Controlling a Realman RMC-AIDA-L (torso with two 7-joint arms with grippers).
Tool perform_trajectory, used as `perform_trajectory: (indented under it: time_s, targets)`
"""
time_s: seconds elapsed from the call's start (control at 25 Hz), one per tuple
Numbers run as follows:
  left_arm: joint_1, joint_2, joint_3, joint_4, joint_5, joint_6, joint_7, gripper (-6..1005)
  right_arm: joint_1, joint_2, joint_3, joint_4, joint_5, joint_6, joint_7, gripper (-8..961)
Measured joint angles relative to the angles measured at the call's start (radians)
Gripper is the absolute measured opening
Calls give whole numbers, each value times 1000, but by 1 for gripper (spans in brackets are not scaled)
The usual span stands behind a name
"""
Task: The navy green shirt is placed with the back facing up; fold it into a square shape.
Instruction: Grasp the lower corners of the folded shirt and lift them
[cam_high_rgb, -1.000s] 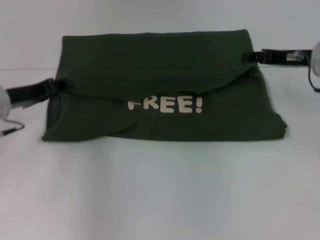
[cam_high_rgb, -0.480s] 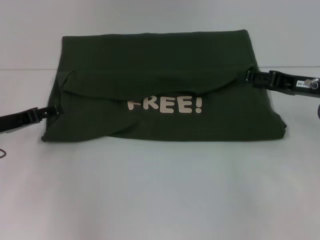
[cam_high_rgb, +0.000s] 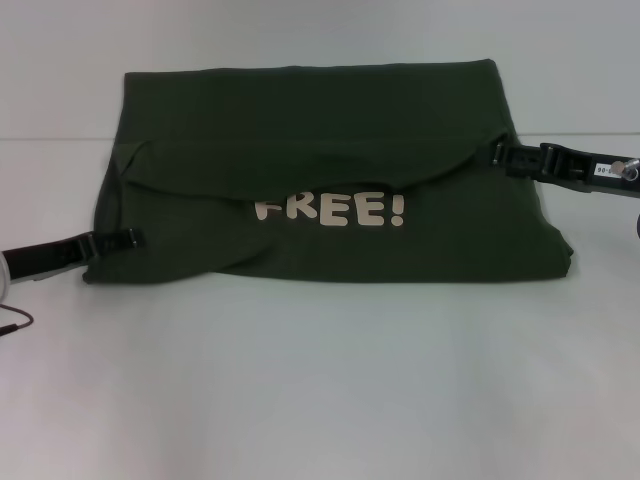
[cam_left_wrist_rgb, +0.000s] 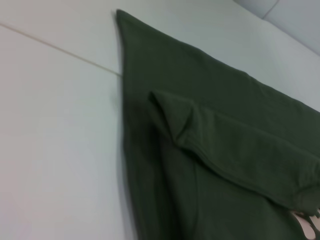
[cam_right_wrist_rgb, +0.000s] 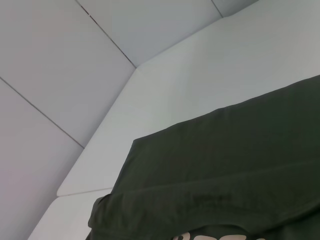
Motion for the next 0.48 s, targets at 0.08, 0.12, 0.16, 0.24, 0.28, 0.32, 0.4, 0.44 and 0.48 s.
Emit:
perform_trajectory:
  time_s: [0.08, 0.12, 0.16, 0.24, 0.28, 0.32, 0.4, 0.44, 0.48]
  targets:
    - [0, -3, 6, -2, 1, 3, 0, 905, 0, 0, 0, 0, 0, 0, 0, 794]
    - [0, -5, 8, -2, 2, 6, 0, 903, 0, 0, 0, 0, 0, 0, 0, 795]
    - [0, -7, 10, -3, 3, 9, 0, 901, 0, 0, 1, 0, 0, -1, 0, 795]
    - [-1, -10, 10, -1, 4, 14, -1, 896, -1, 0, 3, 0, 1, -2, 0, 795]
    - [-1, -11, 10, 0, 4, 16, -2, 894, -1, 0, 3, 0, 1, -2, 0, 795]
    - [-1, -12, 10, 2, 4, 17, -2, 892, -2, 0, 3, 0, 1, -3, 0, 795]
    - [-1, -13, 10, 7, 4, 15, -1, 829, -4, 0, 4, 0, 1, -5, 0, 795]
    - [-1, -14, 8, 8, 2, 14, -2, 797, -4, 0, 7, -1, 1, -7, 0, 795]
    - [0, -14, 7, 9, 1, 13, -2, 766, -5, 0, 10, -1, 1, -10, 0, 795]
